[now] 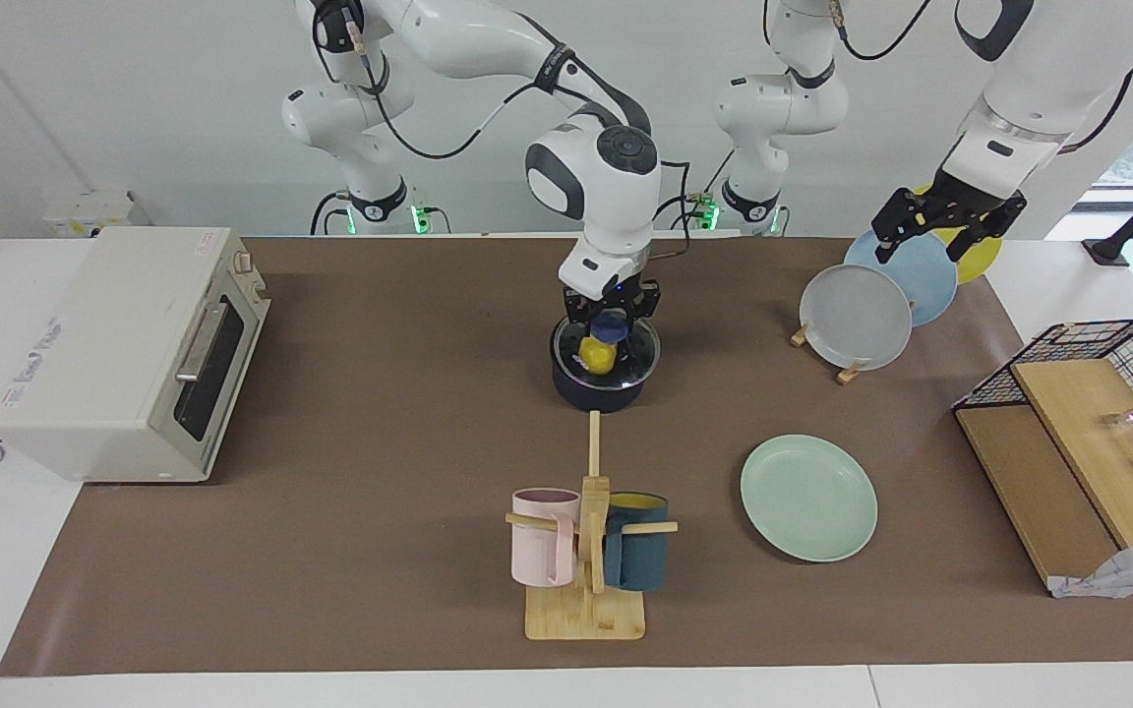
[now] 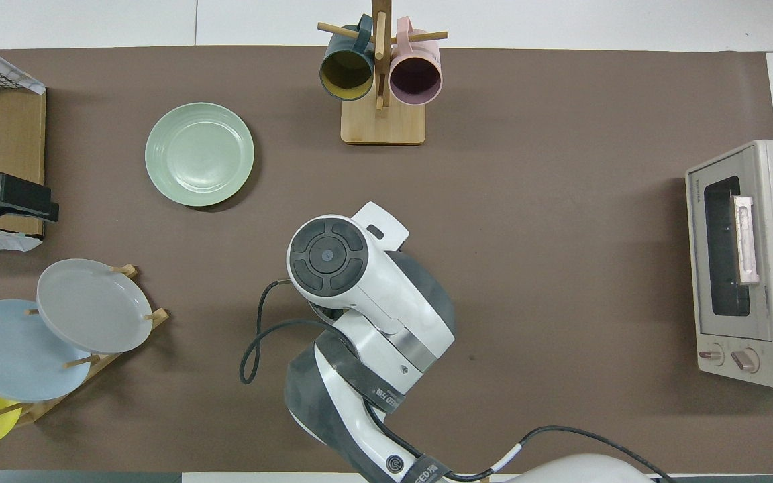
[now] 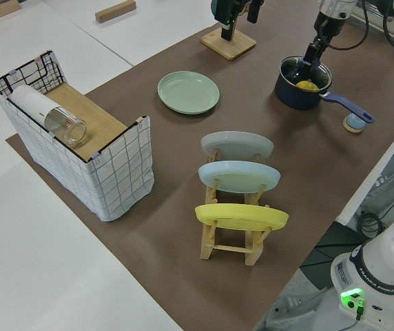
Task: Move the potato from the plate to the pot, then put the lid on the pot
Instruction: 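Lower the glass lid onto the pot and open the right gripper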
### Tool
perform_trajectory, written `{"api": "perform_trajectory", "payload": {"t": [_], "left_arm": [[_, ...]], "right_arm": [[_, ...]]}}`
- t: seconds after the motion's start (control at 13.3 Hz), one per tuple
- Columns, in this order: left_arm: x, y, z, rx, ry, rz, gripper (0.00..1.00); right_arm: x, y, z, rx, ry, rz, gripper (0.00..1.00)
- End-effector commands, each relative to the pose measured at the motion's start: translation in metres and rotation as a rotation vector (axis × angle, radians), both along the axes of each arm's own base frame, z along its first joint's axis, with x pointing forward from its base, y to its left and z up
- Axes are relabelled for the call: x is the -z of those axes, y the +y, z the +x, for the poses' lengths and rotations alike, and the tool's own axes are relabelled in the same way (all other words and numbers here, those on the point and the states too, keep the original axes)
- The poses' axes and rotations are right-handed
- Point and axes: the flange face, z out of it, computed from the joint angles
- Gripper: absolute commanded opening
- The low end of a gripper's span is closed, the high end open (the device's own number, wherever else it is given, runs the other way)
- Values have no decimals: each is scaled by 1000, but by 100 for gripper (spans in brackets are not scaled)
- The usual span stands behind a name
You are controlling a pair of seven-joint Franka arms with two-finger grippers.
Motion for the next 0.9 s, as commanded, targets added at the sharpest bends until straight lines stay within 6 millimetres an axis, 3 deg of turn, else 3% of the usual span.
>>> {"api": "perform_trajectory", "payload": {"t": [0.0, 0.68, 0.75, 0.83], "left_arm": [[-4, -5, -2, -4, -11, -4, 100], [-5, -8, -2, 2, -16, -5, 100], [-5, -8, -2, 1, -16, -5, 100], [-5, -8, -2, 1, -16, -5, 100]], "right_arm": [[15, -10, -5, -6, 34, -24, 0], [14, -13, -6, 5, 52, -34, 0], [14, -17, -2, 13, 53, -32, 14], [13, -19, 0, 19, 50, -31, 67]]}}
